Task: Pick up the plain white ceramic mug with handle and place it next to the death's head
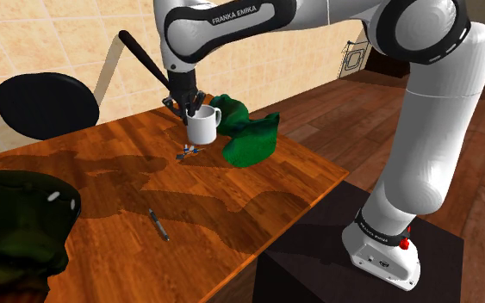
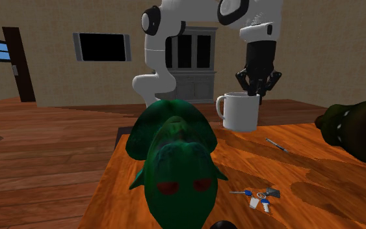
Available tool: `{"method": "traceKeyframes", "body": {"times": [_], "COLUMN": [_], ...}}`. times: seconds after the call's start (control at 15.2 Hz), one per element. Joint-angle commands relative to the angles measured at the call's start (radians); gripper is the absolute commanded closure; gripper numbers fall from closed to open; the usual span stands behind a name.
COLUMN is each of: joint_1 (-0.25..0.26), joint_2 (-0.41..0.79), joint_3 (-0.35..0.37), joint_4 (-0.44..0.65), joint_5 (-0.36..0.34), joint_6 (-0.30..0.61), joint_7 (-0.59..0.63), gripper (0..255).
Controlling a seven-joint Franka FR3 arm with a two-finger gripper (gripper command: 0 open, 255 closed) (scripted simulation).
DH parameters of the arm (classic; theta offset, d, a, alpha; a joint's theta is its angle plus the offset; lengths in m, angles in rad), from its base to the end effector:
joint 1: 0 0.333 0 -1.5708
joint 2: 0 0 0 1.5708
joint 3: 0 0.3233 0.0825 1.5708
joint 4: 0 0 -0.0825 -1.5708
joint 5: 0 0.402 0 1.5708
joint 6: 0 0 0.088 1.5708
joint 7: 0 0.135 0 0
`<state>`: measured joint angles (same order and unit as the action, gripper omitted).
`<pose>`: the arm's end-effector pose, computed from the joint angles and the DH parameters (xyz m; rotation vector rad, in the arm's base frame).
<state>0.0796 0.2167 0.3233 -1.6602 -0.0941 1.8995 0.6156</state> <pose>0.6049 0.2331 0.4621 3.1246 -0.3010 0.0634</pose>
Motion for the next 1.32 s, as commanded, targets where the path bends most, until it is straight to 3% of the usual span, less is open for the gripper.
{"method": "traceKeyframes", "body": {"times": [0.0,1.25], "joint_1": [0.0,0.017], "joint_2": [0.0,0.028], "joint_3": [0.0,0.006], "joint_4": [0.028,0.322], "joint_5": [0.001,-0.006], "joint_6": [-0.027,-0.295], "joint_7": [-0.002,-0.006], "gripper": [255,255]}}
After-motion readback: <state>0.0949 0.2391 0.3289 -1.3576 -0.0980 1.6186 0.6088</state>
